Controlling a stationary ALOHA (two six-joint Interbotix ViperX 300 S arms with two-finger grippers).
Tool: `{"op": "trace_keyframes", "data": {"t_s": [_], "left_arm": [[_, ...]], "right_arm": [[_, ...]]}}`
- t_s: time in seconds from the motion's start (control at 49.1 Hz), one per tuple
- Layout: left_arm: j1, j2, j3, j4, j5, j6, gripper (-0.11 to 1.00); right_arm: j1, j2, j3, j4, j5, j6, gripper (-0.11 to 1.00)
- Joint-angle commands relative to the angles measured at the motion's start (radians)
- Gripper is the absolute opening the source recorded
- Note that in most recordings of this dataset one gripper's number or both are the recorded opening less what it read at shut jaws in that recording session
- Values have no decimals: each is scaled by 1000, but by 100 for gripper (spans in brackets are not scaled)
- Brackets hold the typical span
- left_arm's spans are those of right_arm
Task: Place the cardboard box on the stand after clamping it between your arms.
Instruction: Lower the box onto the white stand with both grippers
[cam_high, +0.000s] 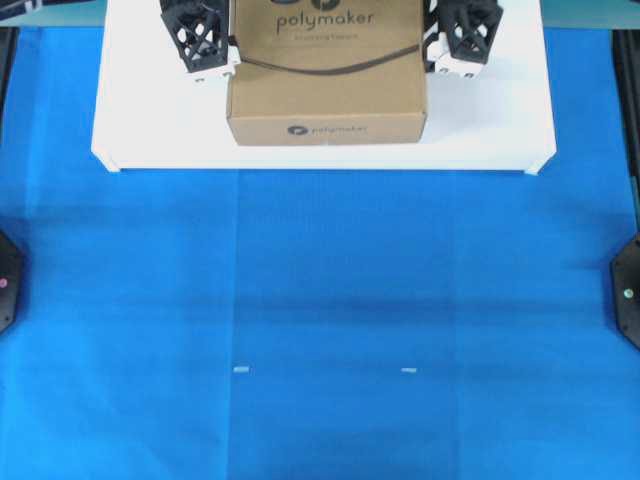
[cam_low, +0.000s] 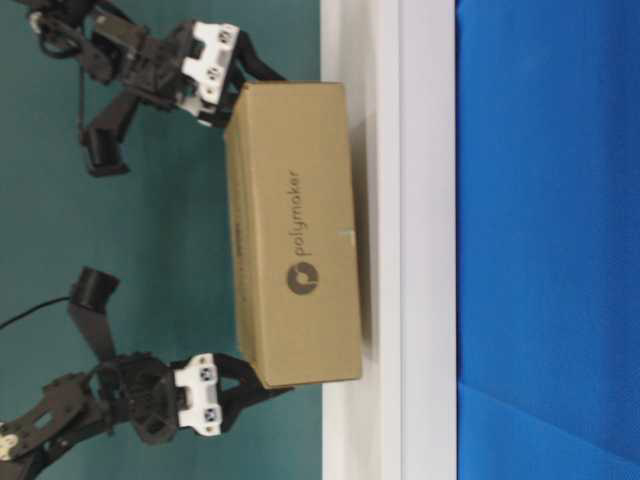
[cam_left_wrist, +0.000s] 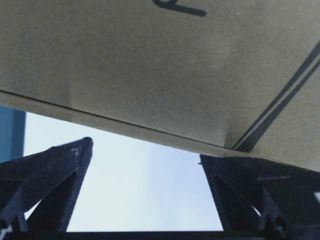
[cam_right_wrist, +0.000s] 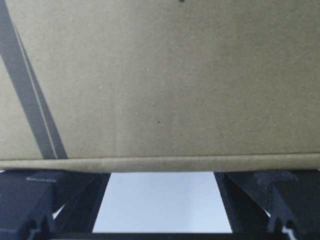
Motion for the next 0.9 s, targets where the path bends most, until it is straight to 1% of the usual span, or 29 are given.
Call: {"op": "trace_keyframes", "data": {"t_s": [0.0, 0.183, 0.326, 0.469, 0.53, 0.713, 0.815, 0.876], "left_arm": [[-44, 11, -146, -28, -127, -38, 86], [-37, 26, -126, -28, -123, -34, 86], [-23, 17, -81, -28, -118, -34, 86], [-12, -3, -37, -28, -121, -31, 86], [-2, -9, -23, -28, -121, -20, 86], [9, -21, 2, -26, -115, -8, 86], [18, -35, 20, -28, -115, 12, 86], [25, -41, 32, -28, -110, 26, 86]], "right_arm": [[67, -2, -117, 183, -41, -18, 99], [49, 43, -117, 173, -31, -75, 99], [20, 41, -97, 167, -20, -81, 99], [3, 25, -55, 163, -3, -97, 99], [-6, 17, -41, 153, 9, -101, 99], [-34, -9, -3, 153, 5, -101, 99], [-41, -25, 9, 153, 8, -103, 99], [-41, -32, 18, 143, 9, -110, 99]]}}
